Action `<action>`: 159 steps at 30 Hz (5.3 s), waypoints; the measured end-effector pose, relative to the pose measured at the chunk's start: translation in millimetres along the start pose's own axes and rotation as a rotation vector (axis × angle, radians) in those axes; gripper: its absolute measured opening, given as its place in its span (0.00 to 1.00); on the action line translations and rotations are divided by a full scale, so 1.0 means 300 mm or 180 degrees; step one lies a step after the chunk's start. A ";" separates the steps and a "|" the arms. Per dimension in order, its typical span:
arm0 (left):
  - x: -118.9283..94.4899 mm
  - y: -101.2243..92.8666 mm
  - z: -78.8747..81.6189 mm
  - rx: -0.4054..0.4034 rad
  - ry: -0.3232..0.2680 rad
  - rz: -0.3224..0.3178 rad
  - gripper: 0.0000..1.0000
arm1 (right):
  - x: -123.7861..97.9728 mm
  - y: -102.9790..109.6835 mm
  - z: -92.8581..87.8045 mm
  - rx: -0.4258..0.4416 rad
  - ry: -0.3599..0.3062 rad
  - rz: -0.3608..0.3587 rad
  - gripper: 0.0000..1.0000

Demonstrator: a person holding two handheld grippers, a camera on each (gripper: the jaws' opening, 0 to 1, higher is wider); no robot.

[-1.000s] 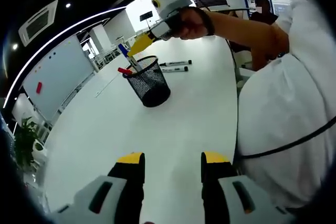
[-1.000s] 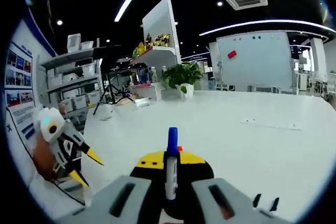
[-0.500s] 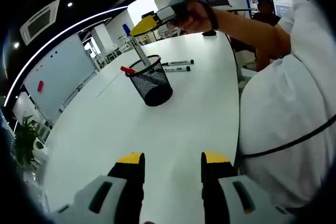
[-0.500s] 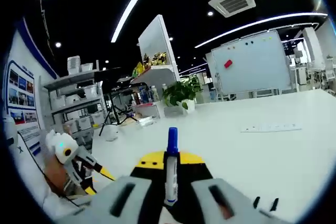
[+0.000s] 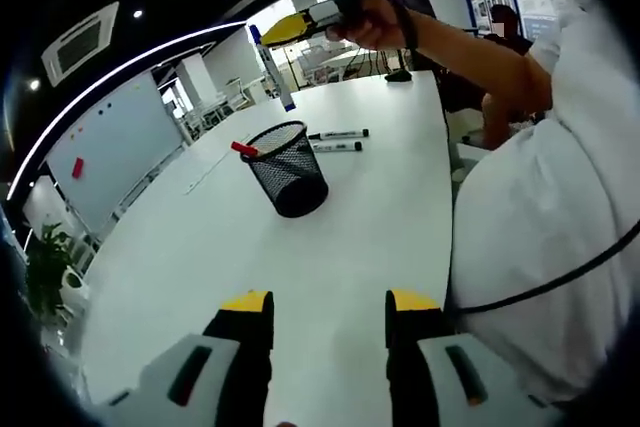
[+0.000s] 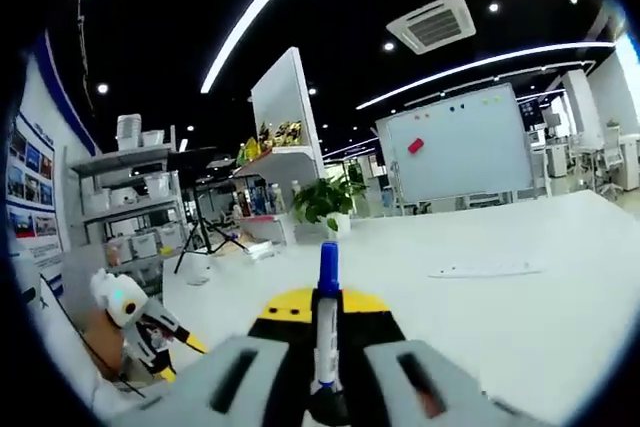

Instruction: Pick up the whiteboard markers from the pen holder and place them facing the whiteboard neatly

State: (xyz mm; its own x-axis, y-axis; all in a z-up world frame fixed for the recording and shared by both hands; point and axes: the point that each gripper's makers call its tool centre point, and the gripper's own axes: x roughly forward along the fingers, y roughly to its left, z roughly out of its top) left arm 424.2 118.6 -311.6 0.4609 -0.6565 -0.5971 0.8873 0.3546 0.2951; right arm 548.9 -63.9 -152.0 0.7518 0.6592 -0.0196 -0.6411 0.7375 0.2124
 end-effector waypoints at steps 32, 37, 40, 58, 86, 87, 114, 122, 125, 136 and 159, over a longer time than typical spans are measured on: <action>0.009 -0.005 0.007 0.0037 0.0035 0.0009 0.46 | -0.229 -0.408 -0.109 -0.0102 0.0690 -0.1032 0.07; 0.017 -0.013 0.014 0.0056 0.0045 -0.0001 0.46 | -0.279 -0.494 -0.190 -0.0117 0.1065 -0.1352 0.07; 0.019 -0.015 0.011 0.0065 0.0058 -0.0010 0.46 | -0.284 -0.500 -0.220 -0.0046 0.1145 -0.1367 0.07; 0.021 -0.019 -0.003 0.0043 0.0039 -0.0064 0.46 | -0.267 -0.485 -0.398 0.0372 0.1959 -0.1194 0.07; 0.033 -0.017 -0.014 0.0068 0.0077 -0.0052 0.46 | -0.223 -0.567 -0.556 0.0603 0.2507 -0.1530 0.07; 0.031 -0.015 -0.016 0.0066 0.0083 -0.0044 0.46 | -0.222 -0.571 -0.558 0.0615 0.2520 -0.1539 0.07; 0.018 0.020 -0.050 -0.0006 0.0146 0.0063 0.46 | -0.196 -0.638 -0.603 0.0991 0.2500 -0.1952 0.08; 0.018 0.024 -0.054 -0.0036 0.0146 0.0063 0.46 | -0.197 -0.628 -0.606 0.0941 0.2494 -0.2019 0.08; 0.021 0.017 -0.058 -0.0018 0.0163 0.0042 0.46 | -0.200 -0.632 -0.605 0.0876 0.2483 -0.2070 0.08; 0.020 0.022 -0.054 -0.0023 0.0148 0.0076 0.46 | -0.199 -0.635 -0.603 0.0837 0.2451 -0.2081 0.08; 0.020 0.026 -0.053 -0.0006 0.0133 0.0096 0.45 | -0.194 -0.627 -0.617 0.0531 0.2574 -0.1963 0.10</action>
State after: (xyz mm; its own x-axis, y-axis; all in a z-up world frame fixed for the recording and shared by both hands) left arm 433.5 128.0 -324.6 0.4863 -0.6172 -0.6186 0.8729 0.3751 0.3119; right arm 597.3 -213.8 -371.5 0.5745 0.1203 -0.8096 -0.1031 0.9919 0.0742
